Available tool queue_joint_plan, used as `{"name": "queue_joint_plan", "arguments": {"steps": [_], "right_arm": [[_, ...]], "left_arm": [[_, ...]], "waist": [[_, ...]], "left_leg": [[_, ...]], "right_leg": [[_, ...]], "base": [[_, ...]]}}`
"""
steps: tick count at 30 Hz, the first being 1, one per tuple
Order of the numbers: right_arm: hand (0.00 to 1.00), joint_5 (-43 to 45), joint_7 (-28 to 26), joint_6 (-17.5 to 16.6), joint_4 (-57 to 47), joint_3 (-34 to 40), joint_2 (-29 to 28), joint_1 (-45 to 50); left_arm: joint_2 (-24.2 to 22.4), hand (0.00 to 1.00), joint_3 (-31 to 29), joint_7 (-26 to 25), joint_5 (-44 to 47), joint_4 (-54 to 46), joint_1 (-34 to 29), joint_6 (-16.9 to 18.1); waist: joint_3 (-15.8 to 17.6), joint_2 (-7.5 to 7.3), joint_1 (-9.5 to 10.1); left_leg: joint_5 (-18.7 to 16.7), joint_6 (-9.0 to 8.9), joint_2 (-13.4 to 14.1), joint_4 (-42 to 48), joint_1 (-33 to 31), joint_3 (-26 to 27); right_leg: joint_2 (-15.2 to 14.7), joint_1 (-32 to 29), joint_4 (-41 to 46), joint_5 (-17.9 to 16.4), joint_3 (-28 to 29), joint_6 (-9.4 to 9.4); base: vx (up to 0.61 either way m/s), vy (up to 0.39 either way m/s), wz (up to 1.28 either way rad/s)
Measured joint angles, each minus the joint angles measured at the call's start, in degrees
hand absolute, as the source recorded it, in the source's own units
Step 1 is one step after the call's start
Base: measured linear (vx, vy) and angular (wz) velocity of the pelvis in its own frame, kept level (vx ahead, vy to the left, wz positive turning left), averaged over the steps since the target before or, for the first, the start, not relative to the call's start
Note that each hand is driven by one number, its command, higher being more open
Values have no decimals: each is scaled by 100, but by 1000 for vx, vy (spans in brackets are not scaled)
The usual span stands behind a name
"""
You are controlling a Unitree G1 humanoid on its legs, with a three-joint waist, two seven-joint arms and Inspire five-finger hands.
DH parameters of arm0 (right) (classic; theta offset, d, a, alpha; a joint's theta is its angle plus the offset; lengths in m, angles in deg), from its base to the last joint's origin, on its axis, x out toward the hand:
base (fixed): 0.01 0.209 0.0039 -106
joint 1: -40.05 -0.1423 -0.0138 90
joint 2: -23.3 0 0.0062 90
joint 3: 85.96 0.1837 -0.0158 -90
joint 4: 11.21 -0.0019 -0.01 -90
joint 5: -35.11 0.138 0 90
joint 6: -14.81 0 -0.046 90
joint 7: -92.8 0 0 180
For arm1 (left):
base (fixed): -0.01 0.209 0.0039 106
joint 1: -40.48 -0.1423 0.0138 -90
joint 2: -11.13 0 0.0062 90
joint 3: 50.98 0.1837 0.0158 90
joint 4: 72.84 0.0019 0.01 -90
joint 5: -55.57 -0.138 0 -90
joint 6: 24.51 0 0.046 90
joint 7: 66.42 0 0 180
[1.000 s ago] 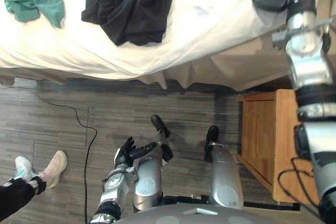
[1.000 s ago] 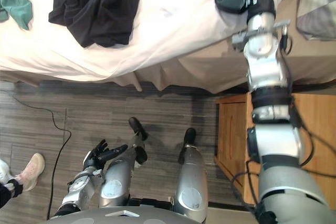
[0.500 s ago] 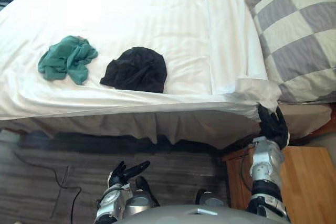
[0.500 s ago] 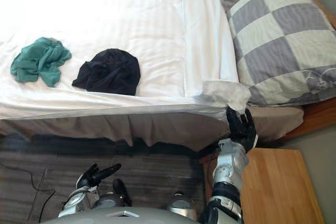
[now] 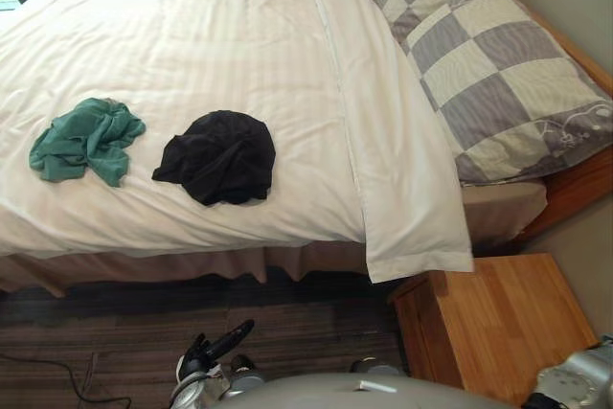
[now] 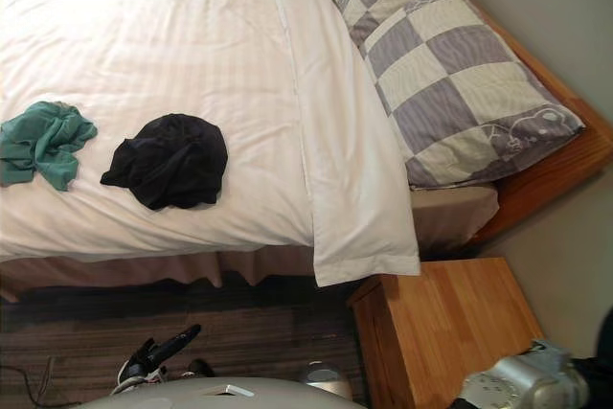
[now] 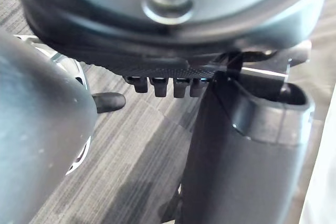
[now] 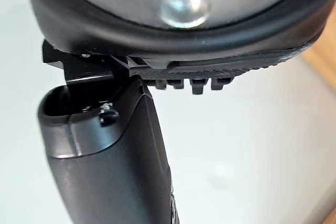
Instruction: Tidy up the quilt and then pick up the clothes from the bed and put them into the laundry hamper
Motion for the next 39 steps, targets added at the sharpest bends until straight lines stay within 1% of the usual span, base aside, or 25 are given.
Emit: {"name": "queue_joint_plan", "arguments": {"steps": [1,3,5,6,7,9,10,11,13,15,18,19,20,22,24,25,26,27,29,30,31,34,36,38,39], "right_arm": [[0,-12,3,-39,-159,-128,44,-10],[0,-70,-20,-168,-393,-775,311,-124],[0,-64,-164,-170,-353,-1380,562,-496],[0,-57,-272,-167,-267,-1714,667,-728],[0,-56,-345,-169,-199,-1868,697,-849],[0,-8,-512,-163,223,-2526,818,-1457],[0,-1,-563,-148,342,-2705,855,-1631],[0,0,-623,-135,492,-3019,908,-1948],[0,3,-688,-125,671,-3336,916,-2452],[0,8,-716,-107,1203,-3712,1217,-3231],[0,5,-730,-60,1655,-3930,1523,-4036],[0,-5,-734,-61,1774,-3975,1607,-4318],[0,-16,-748,-60,1949,-4034,1645,-4572],[0,-39,-755,-3,2257,-4111,1746,-4768],[0,-54,-764,131,2674,-4128,1741,-4754],[0,-55,-767,138,2716,-4128,1739,-4748],[0,-73,-808,259,3248,-4122,1729,-4671],[0,-81,-810,329,3432,-4110,1708,-4602],[0,-284,-934,514,3997,-3871,1466,-4108],[0,-372,-1222,387,3869,-3724,1274,-3785],[0,-504,-1324,332,3747,-3688,1193,-3650],[0,-738,-1567,280,3477,-3536,736,-3175],[0,-744,-1730,177,3363,-3435,421,-2809],[0,-798,-1829,195,3339,-3375,26,-2354],[0,-964,-1833,272,3379,-3267,-207,-1967]], "left_arm": [[3,100,25,0,1,4,-5,1],[50,100,178,-7,4,23,-12,5],[148,100,484,-6,3,72,7,18],[199,100,671,-4,3,82,13,21],[220,100,746,-3,3,85,14,25],[279,100,976,-13,2,128,54,36],[283,100,1026,-31,1,137,59,39],[307,100,1156,-60,0,136,97,63],[363,100,1261,-61,1,133,182,114],[386,100,1446,-70,23,97,283,179],[396,100,1578,-69,35,66,425,204],[385,100,1598,-83,53,66,500,206],[384,100,1647,-91,90,13,506,285],[383,100,1696,-90,101,3,598,335],[383,100,1822,-94,100,12,694,360],[381,100,1825,-94,101,11,694,366],[380,100,1883,-86,105,-46,724,413],[385,100,1911,-86,105,-76,728,413],[386,100,1951,-68,166,-101,728,414],[379,100,1968,-45,244,-104,728,418],[378,100,1958,-40,259,-104,731,417],[373,100,1872,-16,251,-96,751,414],[357,100,1750,25,249,-68,792,397],[337,100,1419,70,225,75,829,379],[306,100,1208,62,222,156,850,361]], "waist": [[-7,11,0],[-17,15,-2],[-16,14,-8],[-47,69,-8],[-32,43,-7],[-46,121,19],[-8,144,25],[56,223,44],[205,295,106],[423,388,197],[686,515,269],[803,578,332],[917,625,333],[1064,708,403],[1170,824,474],[1184,832,477],[1295,867,486],[1301,874,489],[1321,892,492],[1369,905,468],[1387,898,457],[1398,790,445],[1392,669,408],[1328,462,342],[1274,363,337]], "left_leg": [[1,0,0,-1,1,1],[24,26,-5,-2,-2,-31],[76,47,-17,-2,-48,-164],[123,45,-26,-2,-106,-251],[138,53,-31,-3,-125,-296],[189,97,-43,-2,-243,-419],[203,117,-50,-2,-270,-448],[245,173,-63,-2,-323,-507],[298,241,-83,0,-422,-589],[385,313,-108,4,-603,-715],[440,367,-132,10,-796,-824],[469,383,-138,11,-896,-869],[509,405,-137,10,-1019,-947],[545,405,-121,6,-1164,-1010],[574,411,-122,3,-1324,-1069],[576,412,-122,3,-1329,-1071],[582,410,-129,3,-1359,-1088],[586,405,-133,3,-1392,-1091],[594,396,-152,5,-1466,-1074],[592,393,-158,7,-1452,-1050],[588,388,-157,7,-1431,-1022],[506,276,-110,5,-1230,-850],[449,216,-84,7,-1142,-763],[383,182,-64,7,-986,-647],[365,193,-65,7,-860,-567]], "right_leg": [[0,1,-3,0,5,1],[0,-4,-2,-1,7,2],[1,-12,-26,0,-8,6],[4,-27,-32,6,-45,4],[3,-55,-40,10,-82,6],[4,-118,-42,38,-131,1],[4,-126,-47,54,-145,-2],[0,-144,-54,78,-182,-1],[-8,-205,-49,113,-228,-8],[-2,-316,-8,183,-275,-28],[-10,-482,75,191,-340,-27],[-16,-588,138,190,-369,-27],[-12,-673,173,188,-423,-29],[-10,-827,268,171,-452,-49],[-19,-996,365,147,-489,-79],[-20,-1002,371,145,-490,-82],[-42,-1063,478,90,-493,-78],[-56,-1122,537,63,-493,-81],[-103,-1299,737,-37,-435,-93],[-117,-1322,786,-74,-386,-85],[-122,-1332,814,-91,-364,-87],[-118,-1247,839,-151,-235,-86],[-106,-1189,842,-209,-226,-96],[-99,-1076,829,-262,-174,-91],[-97,-978,771,-268,-133,-91]], "base": [[-44,-3,-2],[-48,-3,2],[-55,-7,17],[-45,-6,27],[-29,-2,29],[-19,3,19],[-4,7,17],[1,7,15],[1,11,18],[18,12,18],[-21,14,19],[-29,19,23],[-33,17,23],[-23,4,19],[-11,7,13],[3,8,11],[6,3,6],[9,1,6],[49,-14,-1],[56,-17,-7],[50,-14,-19],[45,-17,-23],[35,-26,-10],[60,-25,-19],[94,-27,-26]]}}
